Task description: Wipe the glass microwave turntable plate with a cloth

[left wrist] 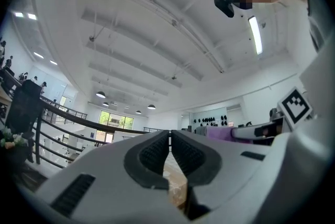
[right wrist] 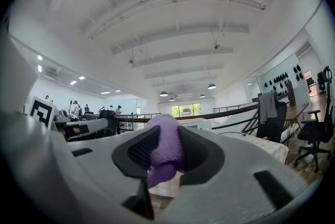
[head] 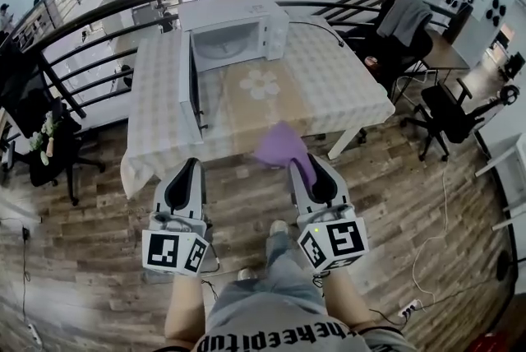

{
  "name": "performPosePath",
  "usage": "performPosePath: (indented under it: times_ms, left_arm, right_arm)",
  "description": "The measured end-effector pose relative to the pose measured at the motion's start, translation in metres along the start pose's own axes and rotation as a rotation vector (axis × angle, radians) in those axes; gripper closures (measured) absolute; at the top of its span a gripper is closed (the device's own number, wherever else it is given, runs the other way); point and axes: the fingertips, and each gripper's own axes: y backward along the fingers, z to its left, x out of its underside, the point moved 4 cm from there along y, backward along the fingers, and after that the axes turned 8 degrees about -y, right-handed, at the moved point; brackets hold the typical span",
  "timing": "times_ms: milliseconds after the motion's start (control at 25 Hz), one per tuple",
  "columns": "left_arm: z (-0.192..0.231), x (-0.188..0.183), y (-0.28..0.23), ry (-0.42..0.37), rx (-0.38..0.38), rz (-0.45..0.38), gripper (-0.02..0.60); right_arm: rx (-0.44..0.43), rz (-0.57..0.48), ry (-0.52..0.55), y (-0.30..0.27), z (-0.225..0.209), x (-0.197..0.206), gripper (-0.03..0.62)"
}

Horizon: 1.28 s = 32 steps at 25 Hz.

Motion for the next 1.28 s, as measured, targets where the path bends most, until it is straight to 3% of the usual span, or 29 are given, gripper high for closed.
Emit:
performPosePath:
  times_ms: [760,1280]
  left_arm:
    - [0.018,0.015,-0.166,-0.034,-0.07,-0.034,0.566]
    - [0.012,0.025,-0.254,-0.045,-0.143,-0.049,0.566]
  right_arm:
    - [-0.078,-0.03,0.016,-0.148,-0.1,-0.032,0.482]
    - [-0.157,-0.025,0.023,-0.223,-0.166,-0.048,0.482]
